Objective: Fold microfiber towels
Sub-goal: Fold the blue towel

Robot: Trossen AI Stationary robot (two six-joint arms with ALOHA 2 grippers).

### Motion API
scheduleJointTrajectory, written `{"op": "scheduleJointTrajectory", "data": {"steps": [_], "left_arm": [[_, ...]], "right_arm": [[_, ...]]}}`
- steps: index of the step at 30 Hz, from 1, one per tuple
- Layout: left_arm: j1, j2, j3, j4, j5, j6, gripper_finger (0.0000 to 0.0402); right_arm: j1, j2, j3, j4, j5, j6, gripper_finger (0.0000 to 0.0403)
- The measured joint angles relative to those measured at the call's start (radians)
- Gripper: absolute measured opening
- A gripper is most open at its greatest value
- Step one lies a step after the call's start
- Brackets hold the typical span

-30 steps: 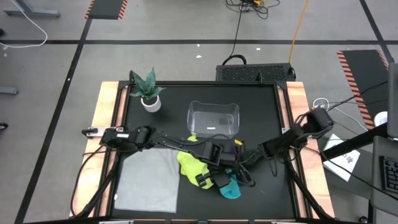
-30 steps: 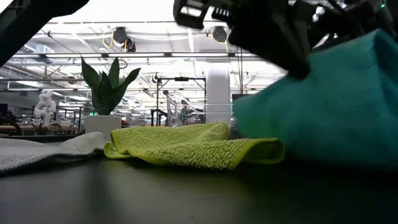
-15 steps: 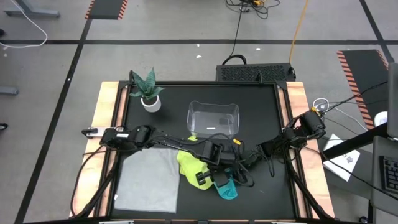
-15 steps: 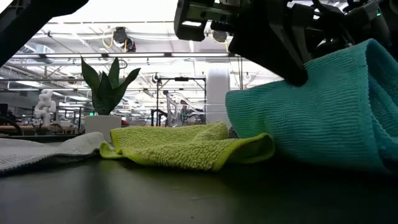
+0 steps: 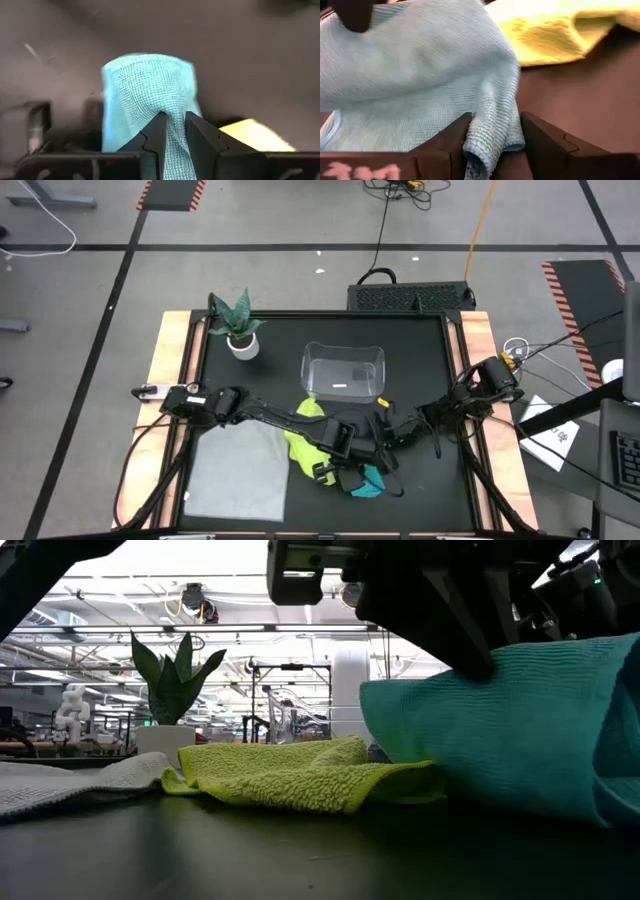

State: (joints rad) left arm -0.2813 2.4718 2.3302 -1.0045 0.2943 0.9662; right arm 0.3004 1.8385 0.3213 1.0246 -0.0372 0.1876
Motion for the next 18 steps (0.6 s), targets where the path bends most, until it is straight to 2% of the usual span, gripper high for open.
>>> {"op": "scheduleJointTrajectory", "data": {"steps": [8,16,18], "left_arm": [[0.014,0.0,0.0,-0.003,0.071,-0.026,0.0076],[0.055,0.006,0.001,-0.015,0.276,-0.029,0.0076],[0.06,0.01,-0.007,-0.017,0.282,-0.032,0.0076]], "right_arm": [[-0.005,-0.012,-0.012,0.069,-0.019,-0.013,0.0164],[-0.005,-0.087,-0.012,0.003,-0.047,-0.016,0.0164],[-0.004,-0.131,-0.013,-0.017,-0.053,-0.031,0.0164]]}}
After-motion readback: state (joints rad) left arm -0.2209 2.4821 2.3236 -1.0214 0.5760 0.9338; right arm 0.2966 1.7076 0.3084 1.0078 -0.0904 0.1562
